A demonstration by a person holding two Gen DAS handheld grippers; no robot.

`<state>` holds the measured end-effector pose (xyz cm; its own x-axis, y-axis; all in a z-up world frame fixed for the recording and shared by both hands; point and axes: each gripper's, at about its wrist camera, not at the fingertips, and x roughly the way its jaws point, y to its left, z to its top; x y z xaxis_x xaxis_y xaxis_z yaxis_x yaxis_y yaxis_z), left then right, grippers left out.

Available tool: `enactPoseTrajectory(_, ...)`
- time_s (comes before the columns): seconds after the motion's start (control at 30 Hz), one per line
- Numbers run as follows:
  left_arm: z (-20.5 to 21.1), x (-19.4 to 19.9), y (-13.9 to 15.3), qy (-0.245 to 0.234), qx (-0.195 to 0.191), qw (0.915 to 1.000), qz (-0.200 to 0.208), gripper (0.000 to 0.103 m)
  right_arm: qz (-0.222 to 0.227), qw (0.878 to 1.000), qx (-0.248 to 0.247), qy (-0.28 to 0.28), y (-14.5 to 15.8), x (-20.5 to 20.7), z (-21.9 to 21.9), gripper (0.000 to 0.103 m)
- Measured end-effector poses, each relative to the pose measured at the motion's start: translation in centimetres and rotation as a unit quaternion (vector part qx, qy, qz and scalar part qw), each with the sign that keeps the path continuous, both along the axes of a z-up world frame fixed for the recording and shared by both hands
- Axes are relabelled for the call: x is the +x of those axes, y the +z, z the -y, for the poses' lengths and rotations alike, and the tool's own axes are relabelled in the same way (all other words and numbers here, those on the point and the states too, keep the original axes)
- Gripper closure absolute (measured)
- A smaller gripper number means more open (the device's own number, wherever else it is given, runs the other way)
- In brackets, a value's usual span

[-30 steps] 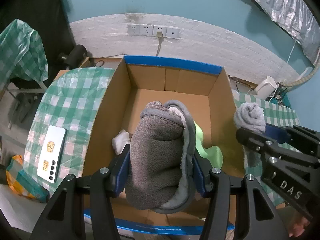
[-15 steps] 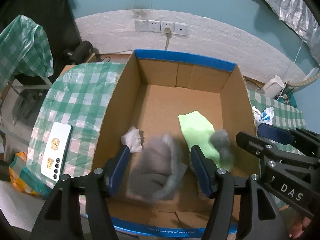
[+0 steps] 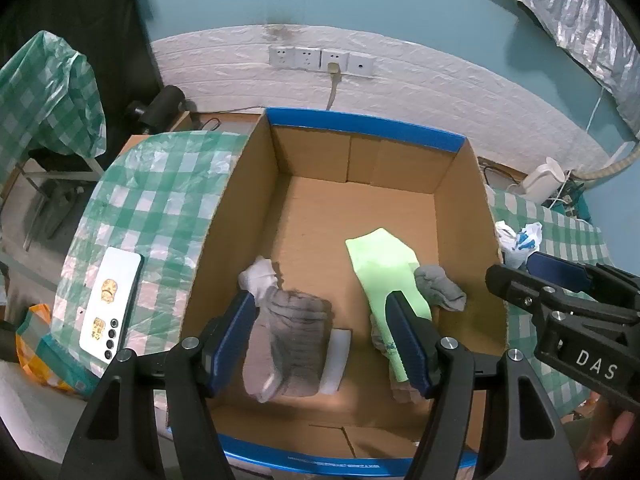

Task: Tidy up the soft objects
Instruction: 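Open left tool to drop fleece bundle while right tool drops sock into box, then move both tools back to the white plastic bag and green scrubber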

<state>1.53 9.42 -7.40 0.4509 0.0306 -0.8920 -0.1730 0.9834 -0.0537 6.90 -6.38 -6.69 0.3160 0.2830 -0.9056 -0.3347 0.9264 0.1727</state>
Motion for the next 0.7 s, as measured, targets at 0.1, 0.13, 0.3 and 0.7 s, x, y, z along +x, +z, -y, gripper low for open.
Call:
enactPoseTrajectory(0.1,0.4,0.0,0.1,-0.002,-0.001,1.0,0.002,0.034,0.0,1.0,0.002,-0.005,0.1,0.0,0.4,0.047)
enactPoseTrajectory(0.13,0.5,0.0,0.2,-0.003,-0.001,1.0,0.003,0.034,-0.001,1.0,0.002,-0.007,0.1,0.0,0.6,0.047)
enactPoseTrajectory(0.3,1.6,0.2,0.7,-0.007,-0.007,0.9999,0.008,0.034,-0.002,1.0,0.002,-0.016,0.0,0.1,1.7,0.047)
enactPoseTrajectory(0.7,4.6,0.8,1.1,-0.03,-0.004,0.9995,0.01,0.033,-0.006,0.999,0.006,-0.05,-0.1,0.5,5.2,0.047)
